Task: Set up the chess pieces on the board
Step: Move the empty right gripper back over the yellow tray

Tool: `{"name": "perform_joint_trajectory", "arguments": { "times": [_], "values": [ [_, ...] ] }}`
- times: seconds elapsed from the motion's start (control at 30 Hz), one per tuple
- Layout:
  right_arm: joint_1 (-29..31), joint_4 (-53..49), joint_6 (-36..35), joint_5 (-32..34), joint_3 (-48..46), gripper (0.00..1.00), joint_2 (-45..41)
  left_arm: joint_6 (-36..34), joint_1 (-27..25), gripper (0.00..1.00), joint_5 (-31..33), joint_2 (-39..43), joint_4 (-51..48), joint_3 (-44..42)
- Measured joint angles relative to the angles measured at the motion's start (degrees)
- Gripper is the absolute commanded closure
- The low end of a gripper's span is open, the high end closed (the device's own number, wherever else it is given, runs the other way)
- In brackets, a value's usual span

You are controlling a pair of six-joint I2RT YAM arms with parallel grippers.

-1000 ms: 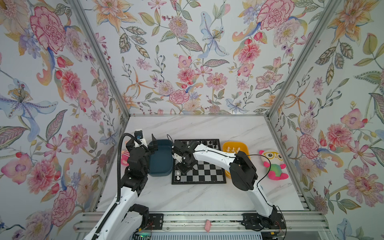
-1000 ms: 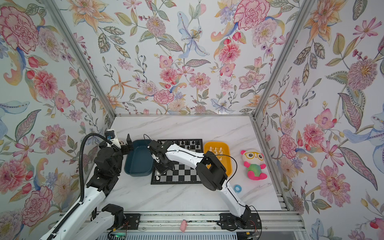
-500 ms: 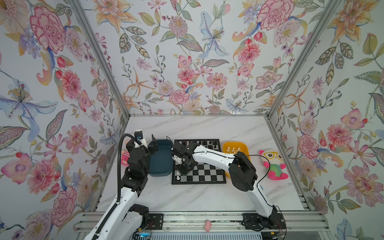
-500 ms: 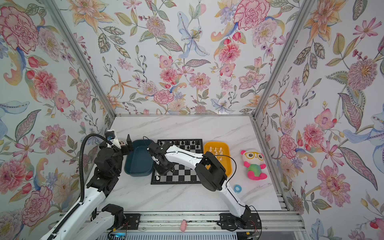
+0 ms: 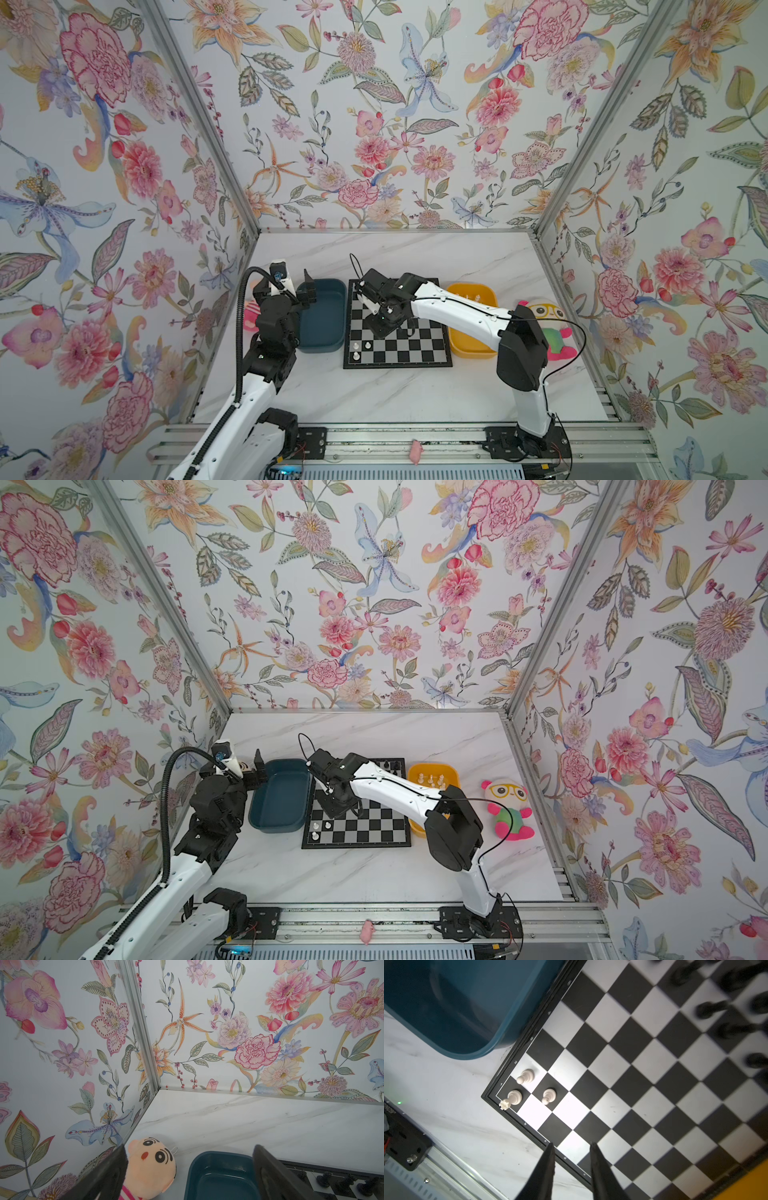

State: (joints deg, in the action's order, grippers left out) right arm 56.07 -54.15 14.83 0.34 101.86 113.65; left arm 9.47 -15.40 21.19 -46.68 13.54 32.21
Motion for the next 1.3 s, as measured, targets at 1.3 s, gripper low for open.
{"name": "perform_joint_trajectory", "arguments": {
  "times": [1.3],
  "values": [
    [-40.85, 13.05, -5.27, 5.84, -27.67, 0.78, -18.56, -0.48, 0.00, 0.05, 1.75, -15.39, 1.64, 6.58]
  ]
}}
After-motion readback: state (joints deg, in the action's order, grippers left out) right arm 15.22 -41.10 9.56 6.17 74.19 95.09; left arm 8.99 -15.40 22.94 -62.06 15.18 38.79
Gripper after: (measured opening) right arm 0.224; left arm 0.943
